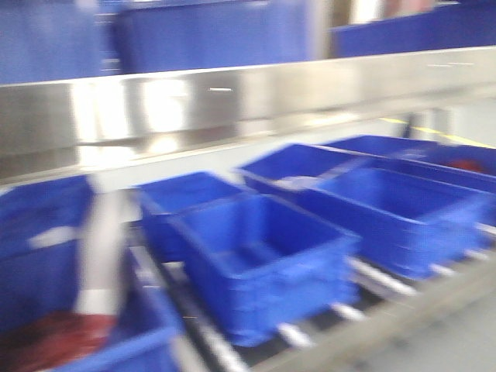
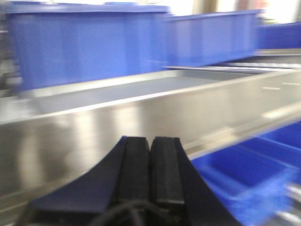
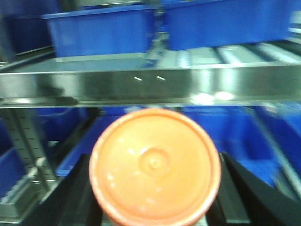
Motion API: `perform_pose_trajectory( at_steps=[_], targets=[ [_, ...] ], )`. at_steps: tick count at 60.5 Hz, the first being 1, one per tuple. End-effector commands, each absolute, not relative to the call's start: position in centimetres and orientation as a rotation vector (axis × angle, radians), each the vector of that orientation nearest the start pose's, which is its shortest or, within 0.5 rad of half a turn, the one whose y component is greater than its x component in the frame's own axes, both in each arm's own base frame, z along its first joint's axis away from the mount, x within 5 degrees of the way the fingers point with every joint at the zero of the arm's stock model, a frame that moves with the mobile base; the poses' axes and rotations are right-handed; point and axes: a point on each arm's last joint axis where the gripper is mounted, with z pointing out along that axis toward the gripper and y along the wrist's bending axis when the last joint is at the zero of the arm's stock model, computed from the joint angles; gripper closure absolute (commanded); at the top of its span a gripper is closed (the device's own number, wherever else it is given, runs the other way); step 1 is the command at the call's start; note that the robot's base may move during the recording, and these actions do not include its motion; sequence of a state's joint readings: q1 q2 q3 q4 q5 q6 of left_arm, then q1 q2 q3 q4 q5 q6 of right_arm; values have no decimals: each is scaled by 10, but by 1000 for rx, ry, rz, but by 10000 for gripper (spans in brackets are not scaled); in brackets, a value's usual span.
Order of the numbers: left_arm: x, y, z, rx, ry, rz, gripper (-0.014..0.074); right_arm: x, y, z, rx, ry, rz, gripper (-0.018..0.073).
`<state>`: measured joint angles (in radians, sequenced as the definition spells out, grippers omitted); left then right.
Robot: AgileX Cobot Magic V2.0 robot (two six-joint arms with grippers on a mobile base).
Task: Grab orange capacitor from left shelf to right conveyor
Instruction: 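Drive the base to the red conveyor holding the cylinder in the right gripper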
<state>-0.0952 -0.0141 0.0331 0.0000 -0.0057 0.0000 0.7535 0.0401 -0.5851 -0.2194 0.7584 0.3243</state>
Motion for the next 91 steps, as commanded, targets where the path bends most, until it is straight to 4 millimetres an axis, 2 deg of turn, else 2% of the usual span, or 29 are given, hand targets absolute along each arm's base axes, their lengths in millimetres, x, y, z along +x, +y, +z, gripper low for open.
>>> perform_pose_trajectory(
  at_steps=[1,91],
  targets=[
    [56,-5,213,64,1414,-84,701,8,-11,344,-384,1565,567,501],
    [56,-5,213,65,1414,-85,701,8,-11,344,-366,1568,550,501]
  ],
)
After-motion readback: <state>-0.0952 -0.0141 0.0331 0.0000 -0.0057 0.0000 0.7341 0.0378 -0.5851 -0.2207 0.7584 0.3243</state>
